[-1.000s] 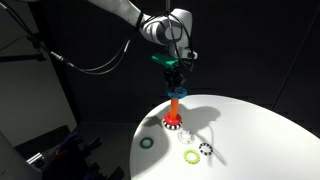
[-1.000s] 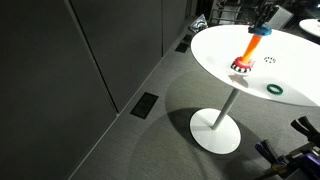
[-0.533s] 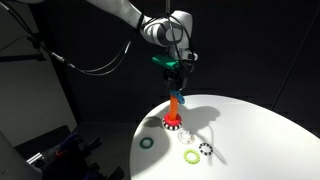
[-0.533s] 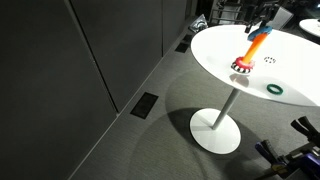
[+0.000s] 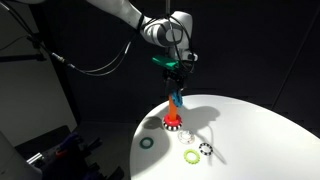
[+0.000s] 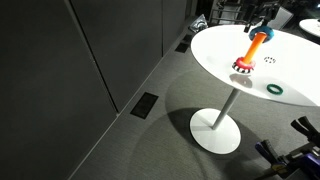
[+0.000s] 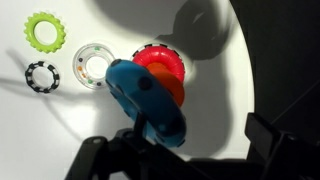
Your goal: Move the ring stacking stand to the right, pick up the blue ring and stack it on the ring stacking stand
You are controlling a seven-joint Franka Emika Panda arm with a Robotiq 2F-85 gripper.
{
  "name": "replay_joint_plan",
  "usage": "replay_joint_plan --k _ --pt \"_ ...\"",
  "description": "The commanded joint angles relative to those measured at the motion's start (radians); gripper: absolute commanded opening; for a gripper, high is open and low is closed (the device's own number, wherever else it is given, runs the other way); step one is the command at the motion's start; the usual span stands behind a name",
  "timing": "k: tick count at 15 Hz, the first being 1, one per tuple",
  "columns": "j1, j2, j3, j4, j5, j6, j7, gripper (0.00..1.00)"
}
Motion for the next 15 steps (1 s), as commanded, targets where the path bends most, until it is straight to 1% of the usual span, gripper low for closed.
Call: replay_joint_plan --k 1,7,8,9,10,11,15 --pt "0.001 -0.017 0.001 -0.005 -0.008 -0.002 0.001 1.00" --pt "-0.001 -0.027 0.006 -0.014 -0.002 0.004 -0.012 1.00" --pt "-0.001 -0.027 0.007 -0.014 -0.002 0.004 -0.013 0.97" --pt "-0.002 -0.027 0.007 -0.014 -0.002 0.004 -0.013 0.73" --pt "-0.002 -0.027 0.007 -0.013 -0.002 0.004 -0.013 0.72" --pt "-0.002 -0.027 0.006 -0.013 -0.002 0.004 -0.012 0.69" --pt "-0.003 -0.030 0.006 -0.012 -0.001 0.006 -0.012 0.34"
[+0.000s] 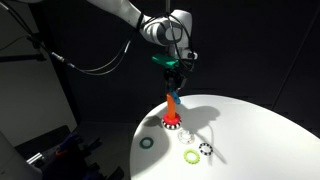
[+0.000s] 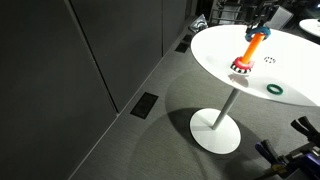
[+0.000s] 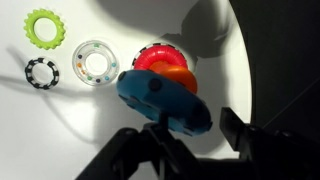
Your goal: Move the ring stacking stand to the right, pick up the blue ring and stack it on the ring stacking stand
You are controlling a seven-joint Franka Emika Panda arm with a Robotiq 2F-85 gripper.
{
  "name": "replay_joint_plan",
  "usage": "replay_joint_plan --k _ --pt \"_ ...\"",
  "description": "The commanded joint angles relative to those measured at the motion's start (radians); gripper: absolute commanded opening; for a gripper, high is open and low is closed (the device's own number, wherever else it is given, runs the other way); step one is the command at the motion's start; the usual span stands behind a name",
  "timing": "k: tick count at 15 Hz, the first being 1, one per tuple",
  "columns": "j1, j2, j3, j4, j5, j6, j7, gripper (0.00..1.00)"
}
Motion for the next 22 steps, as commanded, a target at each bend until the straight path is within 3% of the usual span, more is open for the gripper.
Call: replay_joint_plan --k 1,4,22 --pt "-0.004 -0.024 0.002 -0.012 -0.001 0.002 -0.009 0.27" --pt "-0.005 -0.026 0.001 -0.012 0.000 0.002 -0.008 0.06" --pt "0.016 -0.084 -0.008 -0.064 -0.044 0.059 0.009 0.09"
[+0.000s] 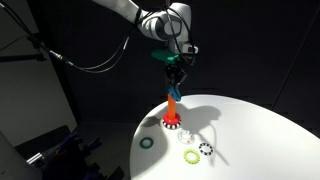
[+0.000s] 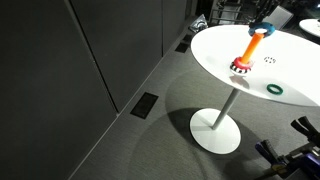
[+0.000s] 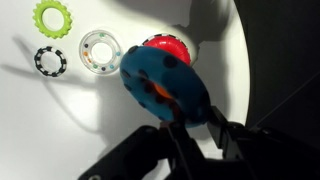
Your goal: Move the ring stacking stand to the right, pick up the blue ring and stack it on the ring stacking stand
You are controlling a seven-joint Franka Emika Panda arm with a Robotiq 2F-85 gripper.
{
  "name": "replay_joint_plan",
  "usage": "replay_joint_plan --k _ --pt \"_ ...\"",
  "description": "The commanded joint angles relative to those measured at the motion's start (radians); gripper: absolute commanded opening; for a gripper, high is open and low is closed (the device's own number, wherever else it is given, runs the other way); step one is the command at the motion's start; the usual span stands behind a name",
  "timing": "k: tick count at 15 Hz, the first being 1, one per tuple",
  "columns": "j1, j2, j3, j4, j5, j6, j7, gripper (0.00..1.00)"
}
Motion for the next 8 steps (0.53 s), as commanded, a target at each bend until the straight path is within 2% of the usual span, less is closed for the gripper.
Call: replay_joint_plan --k 1,8 --pt "0.019 -0.052 -0.008 -0.067 -0.045 0.055 0.012 0.09" --pt "0.061 -0.082 -0.018 -0.175 -0.156 0.199 0.050 0.09"
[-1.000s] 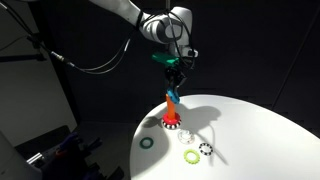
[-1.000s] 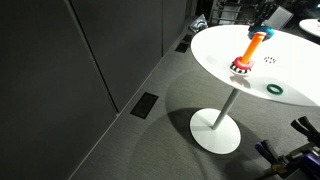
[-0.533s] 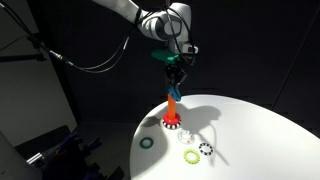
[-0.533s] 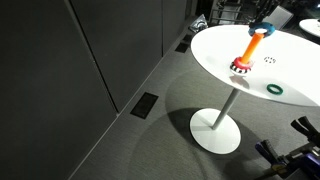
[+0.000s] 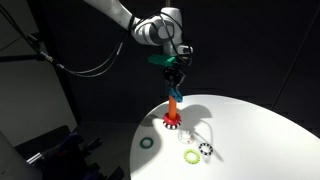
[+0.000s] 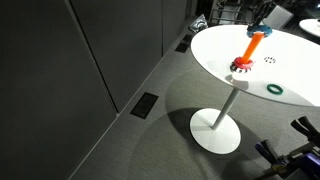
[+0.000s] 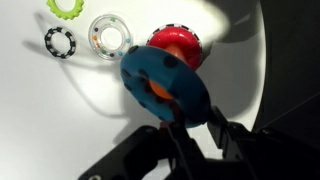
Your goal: Move the ring stacking stand to the right, pick up the blue ring and stack it on the ring stacking stand
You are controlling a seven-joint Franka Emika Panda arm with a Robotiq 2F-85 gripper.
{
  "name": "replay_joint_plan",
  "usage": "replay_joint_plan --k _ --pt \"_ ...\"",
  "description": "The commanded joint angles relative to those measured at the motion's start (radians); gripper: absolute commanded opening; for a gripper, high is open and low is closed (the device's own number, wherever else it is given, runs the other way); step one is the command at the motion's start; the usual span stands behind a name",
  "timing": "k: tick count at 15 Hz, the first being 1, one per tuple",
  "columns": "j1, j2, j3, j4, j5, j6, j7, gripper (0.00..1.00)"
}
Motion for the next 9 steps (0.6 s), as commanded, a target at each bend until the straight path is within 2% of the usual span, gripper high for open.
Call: replay_joint_plan --k 1,9 --pt "0.030 -0.052 -0.016 -0.083 -0.064 0.067 0.048 0.09" --pt "0.060 -0.103 -0.028 -0.172 -0.153 0.173 0.114 0.09"
